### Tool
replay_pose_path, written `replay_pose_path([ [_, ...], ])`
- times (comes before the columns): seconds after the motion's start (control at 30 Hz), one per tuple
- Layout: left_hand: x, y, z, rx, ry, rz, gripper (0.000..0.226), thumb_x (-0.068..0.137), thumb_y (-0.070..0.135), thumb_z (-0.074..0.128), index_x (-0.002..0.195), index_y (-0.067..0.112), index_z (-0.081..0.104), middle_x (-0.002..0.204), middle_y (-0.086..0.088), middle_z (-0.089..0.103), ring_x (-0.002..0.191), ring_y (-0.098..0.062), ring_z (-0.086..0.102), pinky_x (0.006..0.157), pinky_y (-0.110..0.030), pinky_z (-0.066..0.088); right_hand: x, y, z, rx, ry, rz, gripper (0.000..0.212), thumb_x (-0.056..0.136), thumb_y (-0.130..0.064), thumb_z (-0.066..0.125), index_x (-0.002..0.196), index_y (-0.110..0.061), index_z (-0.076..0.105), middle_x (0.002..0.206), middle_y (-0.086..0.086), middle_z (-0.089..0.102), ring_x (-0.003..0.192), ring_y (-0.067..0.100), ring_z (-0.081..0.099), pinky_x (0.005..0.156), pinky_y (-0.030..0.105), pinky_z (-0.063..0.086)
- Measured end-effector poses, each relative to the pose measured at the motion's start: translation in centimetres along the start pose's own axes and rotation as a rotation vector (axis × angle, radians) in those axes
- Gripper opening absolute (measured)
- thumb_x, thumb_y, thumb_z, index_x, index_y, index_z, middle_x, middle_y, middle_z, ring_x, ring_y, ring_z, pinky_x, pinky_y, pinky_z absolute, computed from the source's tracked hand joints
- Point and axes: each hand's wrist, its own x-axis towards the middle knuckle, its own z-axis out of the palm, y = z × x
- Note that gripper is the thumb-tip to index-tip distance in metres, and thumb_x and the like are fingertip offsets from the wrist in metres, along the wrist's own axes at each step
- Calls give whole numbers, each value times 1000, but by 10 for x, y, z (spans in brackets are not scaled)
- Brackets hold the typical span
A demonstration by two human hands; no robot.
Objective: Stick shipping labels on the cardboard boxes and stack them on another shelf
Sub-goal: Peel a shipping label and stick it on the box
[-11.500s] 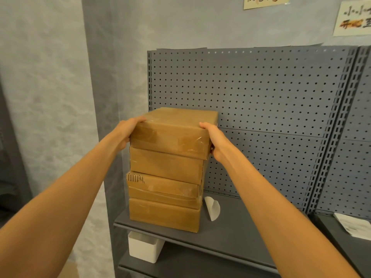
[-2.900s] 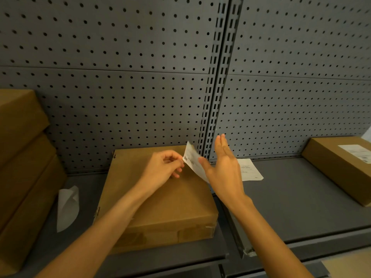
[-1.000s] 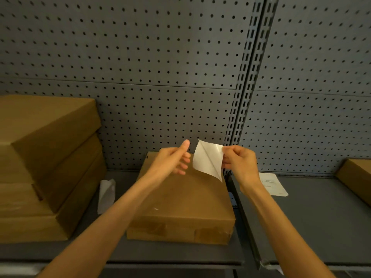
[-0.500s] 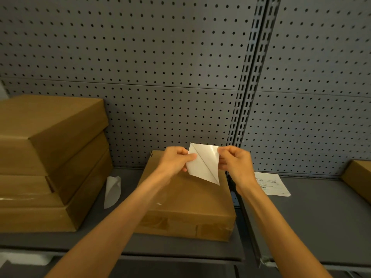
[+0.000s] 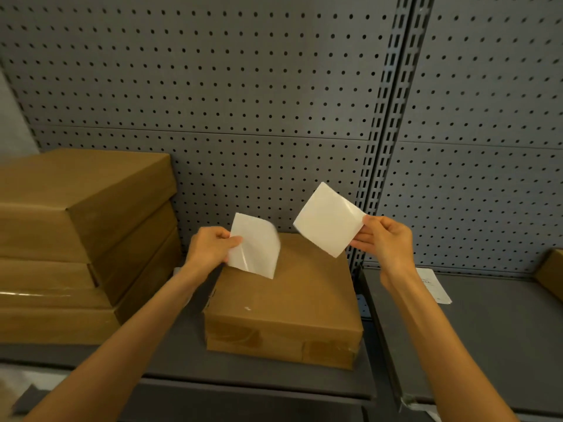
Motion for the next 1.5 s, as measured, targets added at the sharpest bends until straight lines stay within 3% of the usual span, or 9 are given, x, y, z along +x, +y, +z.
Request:
replay_pose_path([
  [0.13,5,-17,-23,105,91,3,16,87,22,65,74,14,61,74,-3,58,70,-18,54,57,-26,41,1,0,2,-33,-18,-3,17,95,-10,52,83,-12,63,81,9,68,73,20,68,62,26,60],
  [0.37,10,-36,-44,355,180,-16,13,87,26,65,91,16,57,92,-5,61,85,-21,58,72,-34,50,-2,1,17,-54,-67,-30,15,95,-10,54,83,-13,64,81,7,69,72,17,68,57,22,59],
  [0.5,11,-49,-46,450,190,15,22,88,24,63,106,12,56,99,-8,61,86,-23,57,69,-33,46,-4,6,25,-82,-88,-55,13,93,-10,56,85,-13,66,80,6,70,64,11,70,55,21,57],
  [0.67,12,-56,-43,619,165,80,27,88,21,63,114,13,58,120,-10,50,104,-30,54,80,-39,49,-10,12,34,-92,-131,-73,16,94,-9,55,84,-11,67,81,10,70,65,12,69,57,23,58],
  [0.87,-9,-10,-22,266,97,249,9,90,20,60,86,20,68,88,1,68,81,-12,62,70,-25,49,-16,14,48,-141,-105,-123,17,95,-9,53,85,-13,67,88,11,71,80,24,70,67,31,59],
  [1.0,-34,29,3,16,-55,366,12,91,26,59,89,19,69,80,10,65,77,-3,60,69,-16,48,-27,15,60,-285,-108,-239,20,94,-15,55,78,-20,63,84,7,68,83,25,66,73,41,58],
  [1.17,-41,48,19,-412,-200,135,30,94,36,53,96,9,68,89,-6,70,85,-18,67,79,-28,56,-43,26,67,-524,-209,-465,17,94,-31,53,85,-26,66,68,-4,64,62,16,60,60,46,51],
  [1.3,-42,49,23,-552,-260,37,29,91,35,58,102,10,69,97,-3,73,92,-15,69,80,-24,56,-48,32,69,-642,-279,-534,20,94,-30,56,97,-19,71,87,-6,72,77,7,65,68,38,55],
  [1.5,-41,49,29,-586,-206,-2,15,91,22,60,93,9,68,96,-6,72,87,-14,70,63,-15,54,-44,38,64,-754,-324,-646,19,93,-30,59,103,-20,73,100,-5,72,89,7,64,75,33,55],
])
